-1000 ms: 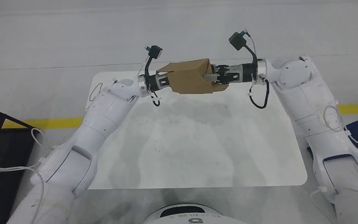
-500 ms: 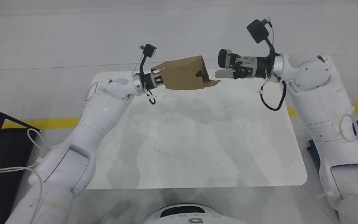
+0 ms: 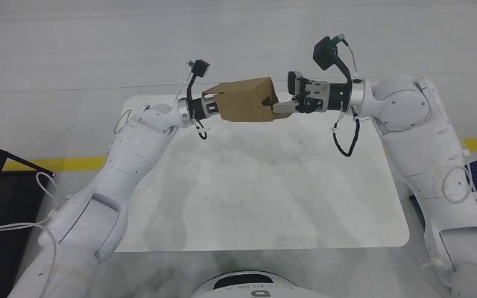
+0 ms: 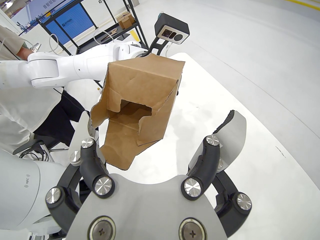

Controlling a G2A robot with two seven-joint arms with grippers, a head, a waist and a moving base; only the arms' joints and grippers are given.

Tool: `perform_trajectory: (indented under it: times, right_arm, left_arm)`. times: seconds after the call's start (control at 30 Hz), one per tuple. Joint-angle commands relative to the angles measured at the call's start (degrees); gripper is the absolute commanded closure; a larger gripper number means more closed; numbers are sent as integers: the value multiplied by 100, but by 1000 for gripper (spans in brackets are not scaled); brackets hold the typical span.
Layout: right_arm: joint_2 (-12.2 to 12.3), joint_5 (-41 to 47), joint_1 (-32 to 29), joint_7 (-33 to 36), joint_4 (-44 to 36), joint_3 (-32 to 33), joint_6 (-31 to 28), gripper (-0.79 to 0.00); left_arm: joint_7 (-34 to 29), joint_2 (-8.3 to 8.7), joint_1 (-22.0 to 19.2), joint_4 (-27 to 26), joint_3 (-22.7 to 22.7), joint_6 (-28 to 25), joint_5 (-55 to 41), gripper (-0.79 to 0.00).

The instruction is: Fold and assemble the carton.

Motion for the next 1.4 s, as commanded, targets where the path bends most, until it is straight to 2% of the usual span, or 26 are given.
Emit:
perform_trajectory:
  times: [0.0, 0.17, 0.43, 0.9, 1.37]
  right_arm:
    - [4, -6, 7, 14, -10, 2, 15, -785]
    - [19, -50, -15, -7, -116, 42, 45, -785]
    - [50, -901, -229, -257, -554, 65, 484, -785]
    - [-5, -1318, -136, -365, -446, -199, 784, -785]
    - [-162, -1942, 189, -502, -373, -760, 1141, -785]
  left_arm:
    - [0, 0, 10, 1, -30, 0, 32, 0]
    - [0, -8, 24, 11, -88, 0, 140, 0]
    - [0, -49, 39, 66, -182, 0, 264, 0]
    - [0, -61, 116, -38, -274, 0, 377, 0]
    - [0, -85, 119, 32, -323, 0, 384, 0]
